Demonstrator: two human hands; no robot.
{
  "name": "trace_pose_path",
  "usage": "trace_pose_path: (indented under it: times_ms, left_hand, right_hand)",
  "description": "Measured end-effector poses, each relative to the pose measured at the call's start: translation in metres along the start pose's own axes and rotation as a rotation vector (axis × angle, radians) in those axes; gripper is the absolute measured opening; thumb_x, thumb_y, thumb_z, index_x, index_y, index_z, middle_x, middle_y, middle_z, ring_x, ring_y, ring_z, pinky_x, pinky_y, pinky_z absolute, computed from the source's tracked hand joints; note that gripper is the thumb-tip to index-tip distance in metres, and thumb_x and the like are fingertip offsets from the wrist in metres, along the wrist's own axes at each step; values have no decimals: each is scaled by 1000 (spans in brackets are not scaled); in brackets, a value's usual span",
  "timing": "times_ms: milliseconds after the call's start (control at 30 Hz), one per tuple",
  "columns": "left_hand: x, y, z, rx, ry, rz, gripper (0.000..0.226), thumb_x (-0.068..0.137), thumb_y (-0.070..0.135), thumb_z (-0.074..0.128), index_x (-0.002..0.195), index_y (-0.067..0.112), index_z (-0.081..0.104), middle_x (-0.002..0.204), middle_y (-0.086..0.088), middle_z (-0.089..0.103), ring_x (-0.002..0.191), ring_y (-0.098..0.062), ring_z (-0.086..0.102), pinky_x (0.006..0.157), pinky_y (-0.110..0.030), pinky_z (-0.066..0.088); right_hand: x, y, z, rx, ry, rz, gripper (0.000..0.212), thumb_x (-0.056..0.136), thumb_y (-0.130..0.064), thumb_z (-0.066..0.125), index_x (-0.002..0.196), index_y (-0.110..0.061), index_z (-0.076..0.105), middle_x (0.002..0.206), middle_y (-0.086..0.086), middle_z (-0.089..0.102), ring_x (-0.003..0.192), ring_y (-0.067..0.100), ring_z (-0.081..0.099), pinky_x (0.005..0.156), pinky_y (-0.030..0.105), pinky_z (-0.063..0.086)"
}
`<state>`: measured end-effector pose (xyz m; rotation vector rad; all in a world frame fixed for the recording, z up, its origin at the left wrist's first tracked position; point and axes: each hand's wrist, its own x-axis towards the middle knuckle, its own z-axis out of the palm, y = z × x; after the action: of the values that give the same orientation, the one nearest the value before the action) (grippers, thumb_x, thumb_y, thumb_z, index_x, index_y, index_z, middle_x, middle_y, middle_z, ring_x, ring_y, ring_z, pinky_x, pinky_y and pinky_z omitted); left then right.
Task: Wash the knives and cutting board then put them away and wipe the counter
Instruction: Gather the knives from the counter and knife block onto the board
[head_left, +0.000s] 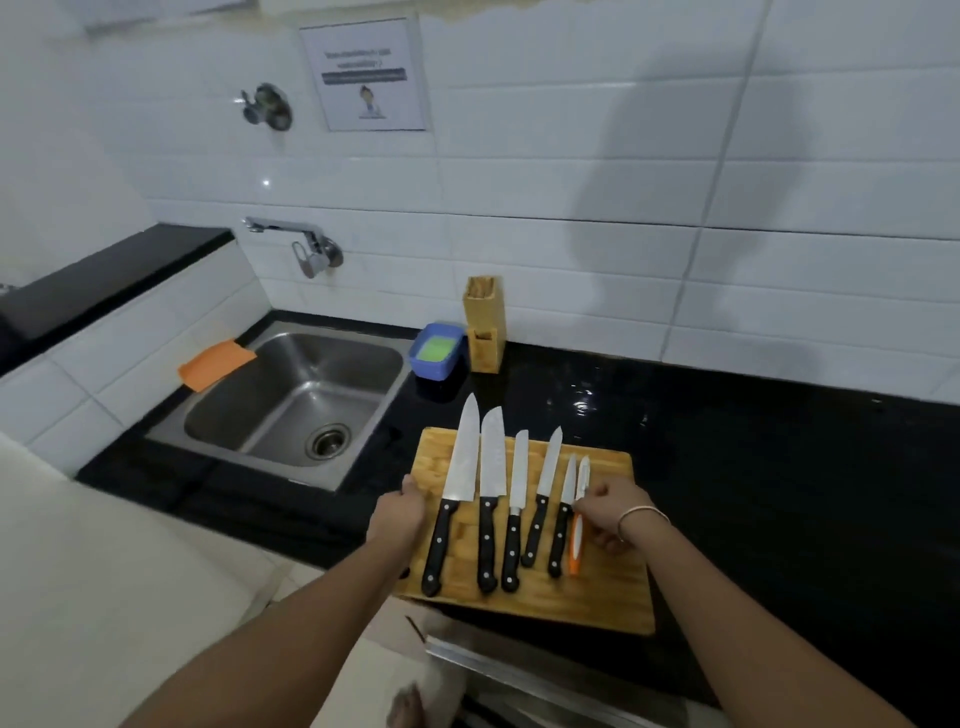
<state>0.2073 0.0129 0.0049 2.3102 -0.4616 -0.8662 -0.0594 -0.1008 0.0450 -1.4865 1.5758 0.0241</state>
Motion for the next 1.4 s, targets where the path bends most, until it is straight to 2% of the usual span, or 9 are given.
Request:
trace_pose_path:
  times_ms: [100, 233, 533, 767, 900, 1000, 1100, 1233, 1400]
  left_hand:
    - [53, 5, -45, 26, 15, 53, 62, 107, 52, 26, 122, 4, 63, 119, -16, 65, 104, -33, 59, 89, -40, 45]
    - [127, -1, -100, 27, -27, 84, 57, 107, 50, 24, 103, 11, 65, 103, -11, 64, 92, -24, 59, 87, -40, 45]
    - [229, -19, -135, 147, -124, 109, 59, 106, 51, 27, 113, 7, 66, 111, -16, 68, 102, -32, 64, 90, -44, 50]
    - [248, -18, -147, 589, -100, 287, 36, 102, 44, 37, 105, 20, 63, 108, -8, 65, 102, -29, 62, 95, -47, 51]
    - [251, -12, -156, 610, -139, 302, 25, 98, 45, 47, 111, 26, 57, 114, -2, 61, 111, -28, 59, 100, -48, 47]
    - [239, 3, -160, 570, -37, 463, 26, 91, 49, 49, 94, 25, 58, 96, 2, 65, 90, -22, 63, 84, -44, 54]
    - [219, 23, -155, 650, -230, 481, 25, 96, 49, 54, 98, 24, 57, 89, 6, 62, 83, -13, 61, 74, -34, 51]
    - [203, 20, -145, 797, -373, 488, 27, 83, 51, 65, 95, 27, 56, 86, 6, 65, 79, -10, 63, 74, -31, 55]
    - [203, 9, -146, 813, -319, 508, 16, 85, 41, 61, 82, 25, 59, 78, 5, 64, 74, -11, 63, 69, -28, 53]
  right_hand:
    - [23, -55, 34, -12, -21, -28, 16, 92, -33, 66, 102, -21, 65, 93, 8, 71, 75, 20, 72, 59, 28, 60]
    - [52, -121, 89, 14, -17, -4, 18, 93, -35, 66, 101, -19, 65, 95, 10, 70, 80, 25, 73, 67, 33, 63]
    - [71, -174, 151, -16, -2, 53, 14, 91, -31, 69, 95, -24, 58, 95, 8, 70, 74, 19, 67, 62, 29, 58]
    - [82, -178, 154, -71, -13, 47, 14, 91, -29, 70, 98, -24, 59, 94, 7, 72, 78, 21, 72, 66, 31, 60]
    - [89, -184, 151, -108, -54, 79, 16, 89, -27, 71, 102, -20, 63, 94, 6, 71, 83, 23, 74, 70, 33, 63]
    - [89, -194, 143, -173, -104, 108, 18, 87, -36, 72, 92, -22, 60, 88, 1, 62, 84, 21, 66, 75, 34, 59]
    - [94, -199, 140, -146, 3, 111, 22, 85, -38, 67, 87, -22, 53, 84, 0, 57, 81, 18, 58, 79, 35, 54]
    - [103, -211, 148, -74, 107, -1, 44, 80, -39, 62, 113, -15, 46, 99, 6, 65, 88, 23, 64, 73, 36, 53]
    - [106, -234, 167, -51, 41, -249, 28, 84, -26, 63, 109, -23, 50, 90, 2, 62, 80, 19, 62, 67, 35, 52]
